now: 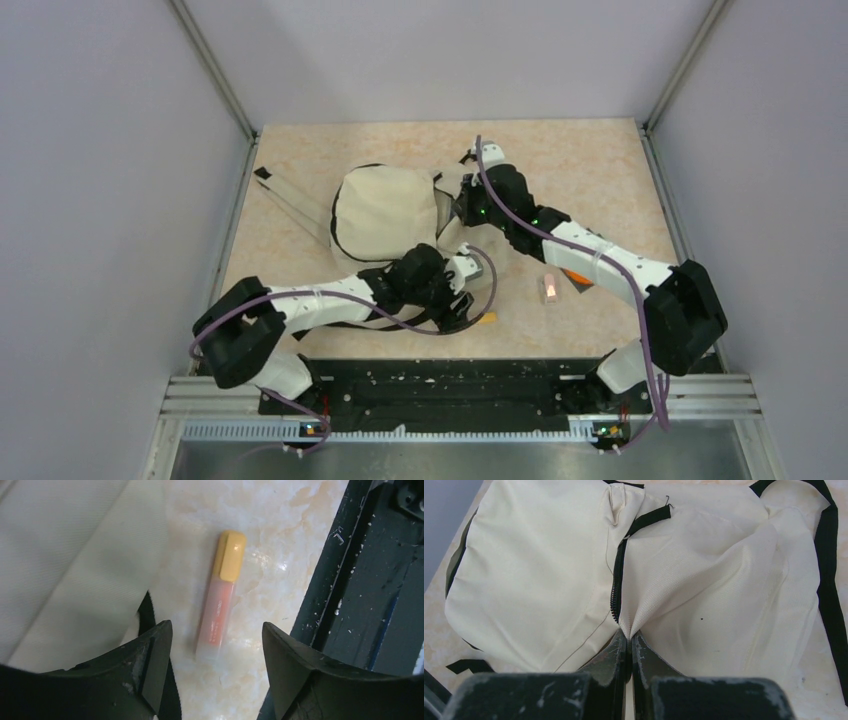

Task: Pack the student bag
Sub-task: Pick up the personal item from the center of the board.

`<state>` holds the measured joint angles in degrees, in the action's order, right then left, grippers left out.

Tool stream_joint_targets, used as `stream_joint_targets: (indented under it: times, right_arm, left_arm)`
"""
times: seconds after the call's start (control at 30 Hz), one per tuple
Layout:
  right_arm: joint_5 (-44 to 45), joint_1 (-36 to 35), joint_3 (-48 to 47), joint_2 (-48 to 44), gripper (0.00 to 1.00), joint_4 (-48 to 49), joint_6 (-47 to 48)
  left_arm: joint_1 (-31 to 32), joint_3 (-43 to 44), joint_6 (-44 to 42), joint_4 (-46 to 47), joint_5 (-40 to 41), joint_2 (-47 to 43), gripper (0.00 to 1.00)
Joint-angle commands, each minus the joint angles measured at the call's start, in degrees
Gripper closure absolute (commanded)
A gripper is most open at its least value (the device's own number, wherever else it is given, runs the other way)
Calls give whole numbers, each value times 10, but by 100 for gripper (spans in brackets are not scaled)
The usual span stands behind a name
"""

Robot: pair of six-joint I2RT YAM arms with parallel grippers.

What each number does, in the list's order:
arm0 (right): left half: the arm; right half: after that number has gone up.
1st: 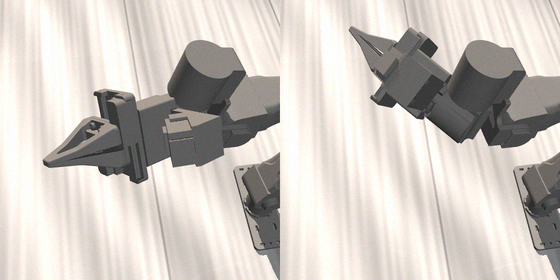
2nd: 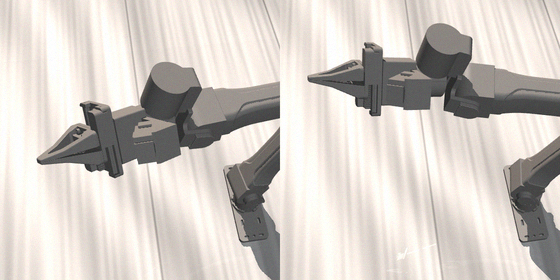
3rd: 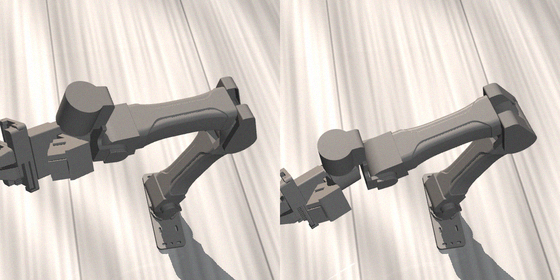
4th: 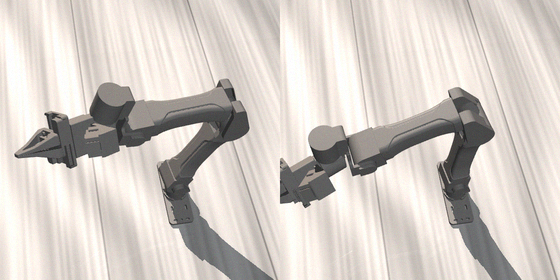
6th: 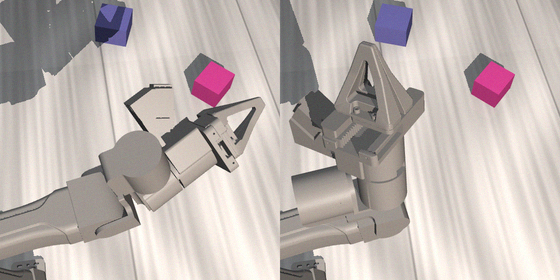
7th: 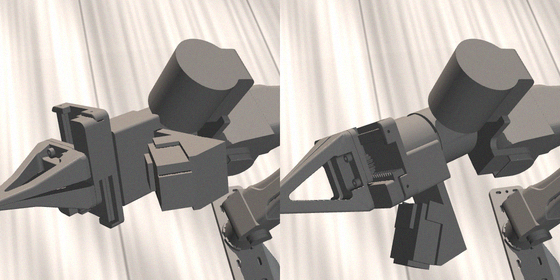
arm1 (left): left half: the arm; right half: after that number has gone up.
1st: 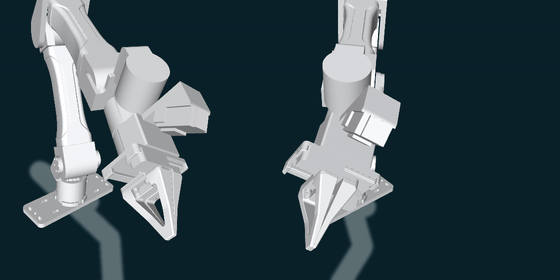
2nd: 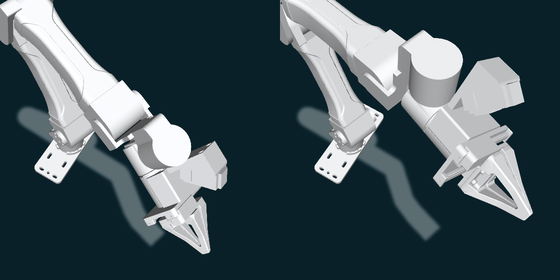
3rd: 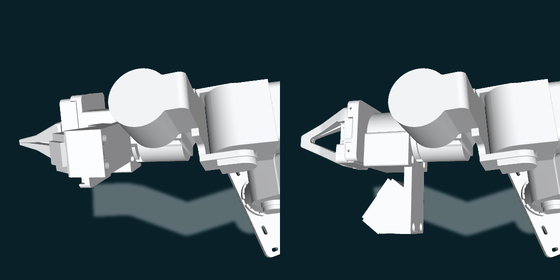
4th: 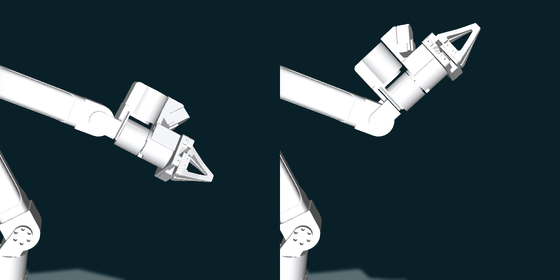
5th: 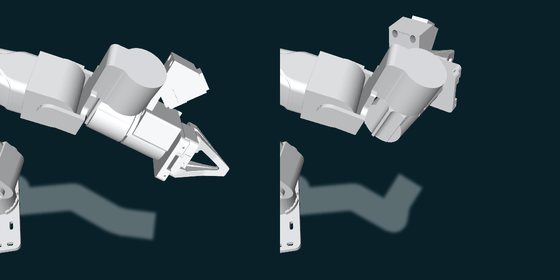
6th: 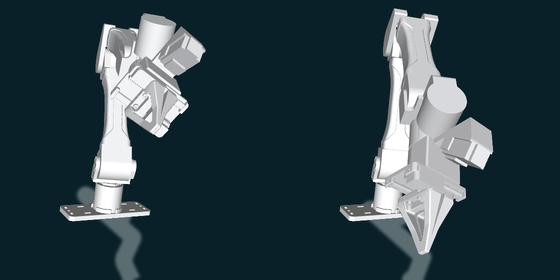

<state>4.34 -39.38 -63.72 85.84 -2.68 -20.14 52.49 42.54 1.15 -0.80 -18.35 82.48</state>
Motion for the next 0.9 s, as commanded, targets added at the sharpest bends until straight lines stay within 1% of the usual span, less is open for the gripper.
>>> stream_joint_targets:
  times: [0.0,0.17,0.27,0.4,0.63,0.77,0.87]
  right_arm:
    - [2,0,-7,-46,100,43,-3]
    - [0,0,-7,-49,100,43,-4]
    - [-1,0,-7,-49,100,42,-5]
    - [-3,0,-7,-47,100,43,-5]
    - [-3,0,-8,-46,100,44,-6]
    - [-3,0,-7,-46,100,45,-6]
    - [-3,0,-7,-46,100,46,-6]
  left_arm:
    - [16,10,-50,71,8,43,27]
    - [30,38,-62,65,7,87,24]
    - [45,48,-68,58,22,105,22]
    - [53,55,-66,57,27,123,22]
    - [65,66,-79,39,59,146,33]
    - [72,71,-83,25,74,163,43]
    - [88,70,-88,18,97,170,44]
